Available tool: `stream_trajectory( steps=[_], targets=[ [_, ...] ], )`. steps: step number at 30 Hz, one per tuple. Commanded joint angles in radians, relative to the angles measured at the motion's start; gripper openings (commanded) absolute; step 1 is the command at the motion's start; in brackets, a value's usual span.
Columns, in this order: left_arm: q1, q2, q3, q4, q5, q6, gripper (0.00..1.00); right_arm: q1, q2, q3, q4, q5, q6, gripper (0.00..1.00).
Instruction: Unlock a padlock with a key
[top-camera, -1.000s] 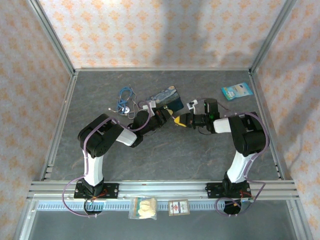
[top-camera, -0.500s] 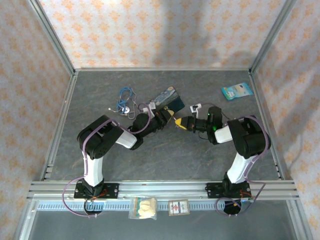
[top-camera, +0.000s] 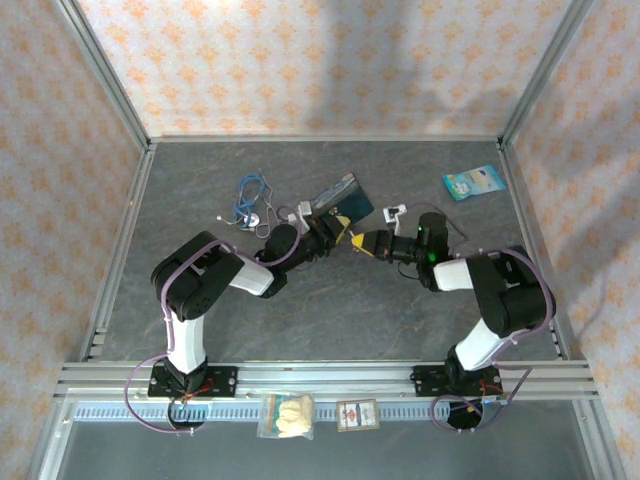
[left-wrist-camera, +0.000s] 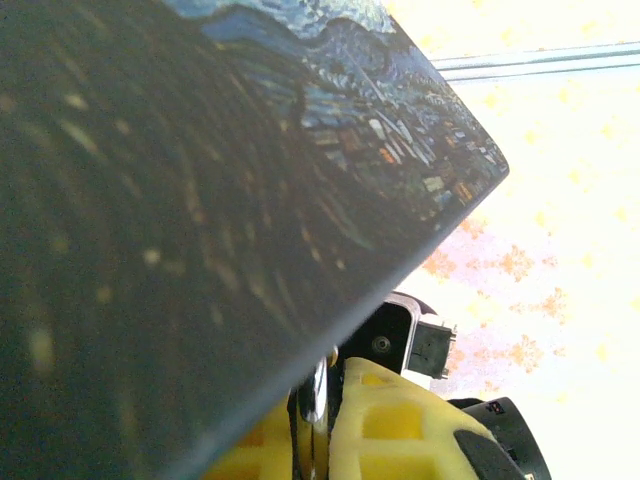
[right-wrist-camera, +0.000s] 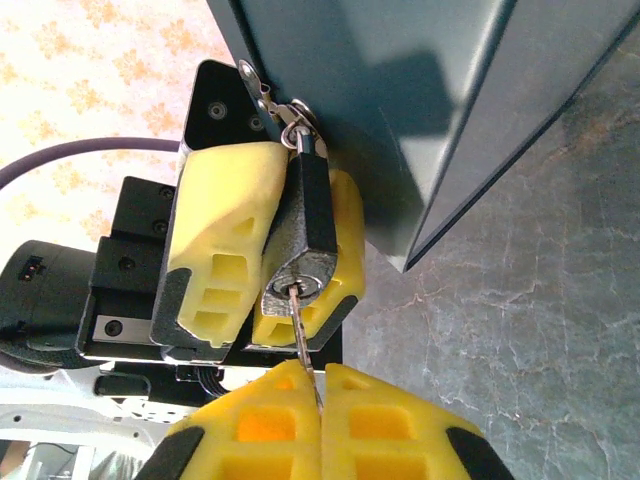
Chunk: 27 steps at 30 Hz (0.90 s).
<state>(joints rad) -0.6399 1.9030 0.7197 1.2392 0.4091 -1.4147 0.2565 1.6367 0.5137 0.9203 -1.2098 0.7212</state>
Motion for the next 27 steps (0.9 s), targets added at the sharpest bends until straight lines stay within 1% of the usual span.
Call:
stream_trajectory(
  steps=[1, 3, 9, 14, 18, 22, 27],
  targets=[
    [-0.05, -0.069, 0.063, 0.072, 0.199, 0.018, 0.0, 0.034, 0.008, 0.092, -0.154, 0.041, -0.107, 0.0],
    [-0.056, -0.076, 0.061, 0.058, 0.224, 0.052, 0.0, 0.035, 0.033, 0.139, -0.228, 0.035, -0.141, 0.0],
    [-0.057, -0.074, 0.032, 0.074, 0.276, 0.088, 0.0, 0.006, 0.095, 0.231, -0.312, -0.014, -0.164, 0.0],
    [-0.058, -0.057, 0.005, 0.137, 0.312, 0.084, 0.0, -0.039, 0.115, 0.246, -0.319, -0.047, -0.156, 0.0],
    [-0.059, -0.042, -0.002, 0.199, 0.345, 0.074, 0.0, -0.052, 0.149, 0.259, -0.32, -0.067, -0.146, 0.0],
    [-0.06, -0.052, -0.008, 0.19, 0.356, 0.096, 0.0, -0.064, 0.182, 0.255, -0.28, -0.069, -0.101, 0.0],
    [-0.068, -0.056, -0.008, 0.168, 0.366, 0.126, 0.0, -0.072, 0.187, 0.235, -0.131, -0.058, 0.031, 0.0]
  ],
)
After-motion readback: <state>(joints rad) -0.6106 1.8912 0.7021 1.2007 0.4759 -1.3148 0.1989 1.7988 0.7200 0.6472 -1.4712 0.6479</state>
